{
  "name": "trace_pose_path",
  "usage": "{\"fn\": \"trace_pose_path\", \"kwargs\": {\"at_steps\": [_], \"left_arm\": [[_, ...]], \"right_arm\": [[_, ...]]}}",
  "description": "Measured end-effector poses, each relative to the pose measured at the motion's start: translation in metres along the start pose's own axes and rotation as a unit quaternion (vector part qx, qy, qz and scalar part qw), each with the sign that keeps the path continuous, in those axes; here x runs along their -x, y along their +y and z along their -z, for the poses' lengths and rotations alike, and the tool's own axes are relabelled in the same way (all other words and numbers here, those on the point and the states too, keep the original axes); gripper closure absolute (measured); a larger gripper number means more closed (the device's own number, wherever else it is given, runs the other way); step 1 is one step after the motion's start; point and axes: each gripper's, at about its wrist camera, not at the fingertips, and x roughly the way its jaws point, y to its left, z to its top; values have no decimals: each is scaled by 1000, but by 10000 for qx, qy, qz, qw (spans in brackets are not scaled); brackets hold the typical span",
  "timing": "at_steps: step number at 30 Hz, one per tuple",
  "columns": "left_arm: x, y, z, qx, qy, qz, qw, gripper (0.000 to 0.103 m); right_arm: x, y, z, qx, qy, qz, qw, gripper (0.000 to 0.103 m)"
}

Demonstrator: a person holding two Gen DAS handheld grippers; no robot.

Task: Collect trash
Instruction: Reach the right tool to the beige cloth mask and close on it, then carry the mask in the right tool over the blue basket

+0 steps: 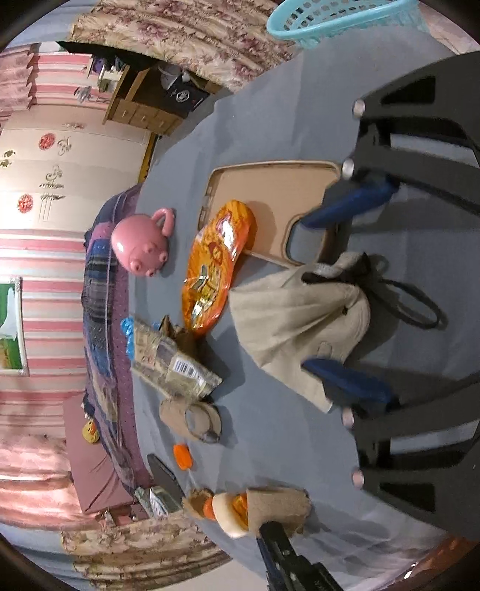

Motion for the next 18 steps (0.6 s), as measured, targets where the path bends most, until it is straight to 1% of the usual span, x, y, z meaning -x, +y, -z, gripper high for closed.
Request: {"fn": "trace_pose_path", "kwargs": {"at_steps": [1,2,3,5,8,11,15,18], "left_arm": [[1,-1,0,-9,-34,11,10000,87],[2,-1,-1,-12,-54,29,10000,88],[3,-1,-1,-13,-69,45,10000,90],[5,-2,-1,-2,-109,112,9999,92],[9,-2,0,10,-152,163,9998,95],[15,-6,-1,-35,-209,209,9996,98],[28,-17,-8,-203,-363,129,9990,103],[39,-27,-13,-308,-484,108,9983,103]], "right_arm": [[1,1,0,24,-22,-50,10000,61],[2,2,-1,38,-25,-85,10000,70],[2,1,-1,45,-21,-85,10000,74],[3,0,-1,3,-55,-119,9999,84],[12,-9,-4,-142,-209,-86,9996,88],[25,-17,-8,-183,-376,54,9991,88],[40,-29,-12,-231,-439,152,9987,88],[55,-40,-17,-270,-530,198,9980,88]]}}
